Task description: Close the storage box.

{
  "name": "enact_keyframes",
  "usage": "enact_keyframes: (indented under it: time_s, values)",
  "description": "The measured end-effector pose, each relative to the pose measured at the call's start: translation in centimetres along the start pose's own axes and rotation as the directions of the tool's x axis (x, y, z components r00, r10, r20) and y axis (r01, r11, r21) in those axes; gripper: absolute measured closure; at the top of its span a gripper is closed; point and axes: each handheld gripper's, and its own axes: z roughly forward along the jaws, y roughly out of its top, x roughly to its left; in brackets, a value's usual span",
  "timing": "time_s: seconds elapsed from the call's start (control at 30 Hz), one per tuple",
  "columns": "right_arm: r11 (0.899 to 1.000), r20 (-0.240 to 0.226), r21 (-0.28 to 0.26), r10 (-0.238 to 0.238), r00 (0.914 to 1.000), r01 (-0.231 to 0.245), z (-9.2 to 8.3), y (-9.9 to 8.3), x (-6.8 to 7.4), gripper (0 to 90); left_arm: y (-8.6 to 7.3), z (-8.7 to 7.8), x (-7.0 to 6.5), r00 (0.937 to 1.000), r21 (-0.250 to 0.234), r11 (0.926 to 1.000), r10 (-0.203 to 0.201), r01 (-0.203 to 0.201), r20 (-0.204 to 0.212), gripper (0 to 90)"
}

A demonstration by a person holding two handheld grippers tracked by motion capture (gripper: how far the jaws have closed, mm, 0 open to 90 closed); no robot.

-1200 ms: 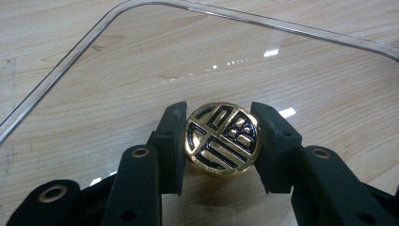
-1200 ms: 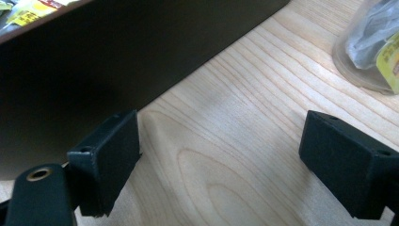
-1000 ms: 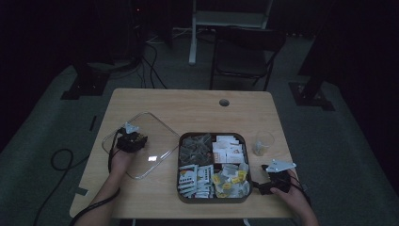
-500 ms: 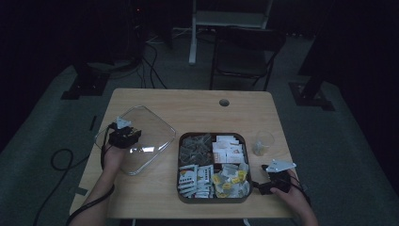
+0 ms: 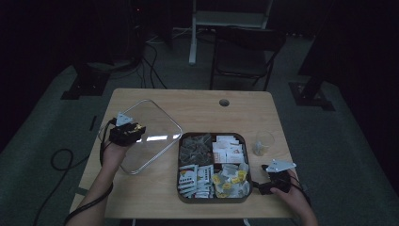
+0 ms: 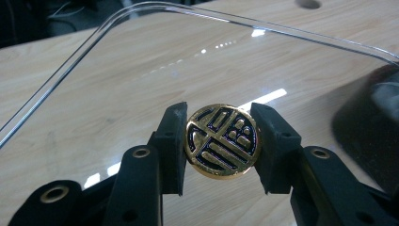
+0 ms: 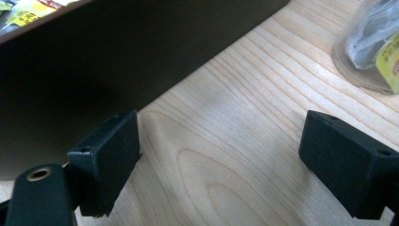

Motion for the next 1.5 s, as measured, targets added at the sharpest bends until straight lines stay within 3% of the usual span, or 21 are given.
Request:
enact_keyframes:
  time_s: [0.47, 0.8, 1.13, 1.5]
  values:
    - [1.0, 0.0, 0.0, -0.001, 1.0, 0.001, 0.0, 0.0, 0.0, 12.3, 0.9, 0.2, -3.1, 0.9927, 0.017, 0.9961, 0.085, -0.086, 0.085, 59.9]
    - [1.0, 0.0, 0.0, 0.0, 1.0, 0.0, 0.0, 0.0, 0.0, 12.3, 1.7, 0.1, -5.4, 0.9801, 0.007, 0.9904, 0.135, -0.138, 0.145, 59.9]
    - [1.0, 0.0, -0.001, -0.001, 1.0, 0.001, 0.0, 0.0, 0.0, 12.3, 2.7, 0.1, -8.1, 0.9547, -0.014, 0.9794, 0.199, -0.201, 0.221, 59.9]
    - [1.0, 0.0, -0.001, -0.002, 1.0, 0.002, 0.0, 0.0, 0.0, 12.3, 3.2, 0.4, -11.1, 0.9137, -0.037, 0.9629, 0.266, -0.267, 0.308, 59.9]
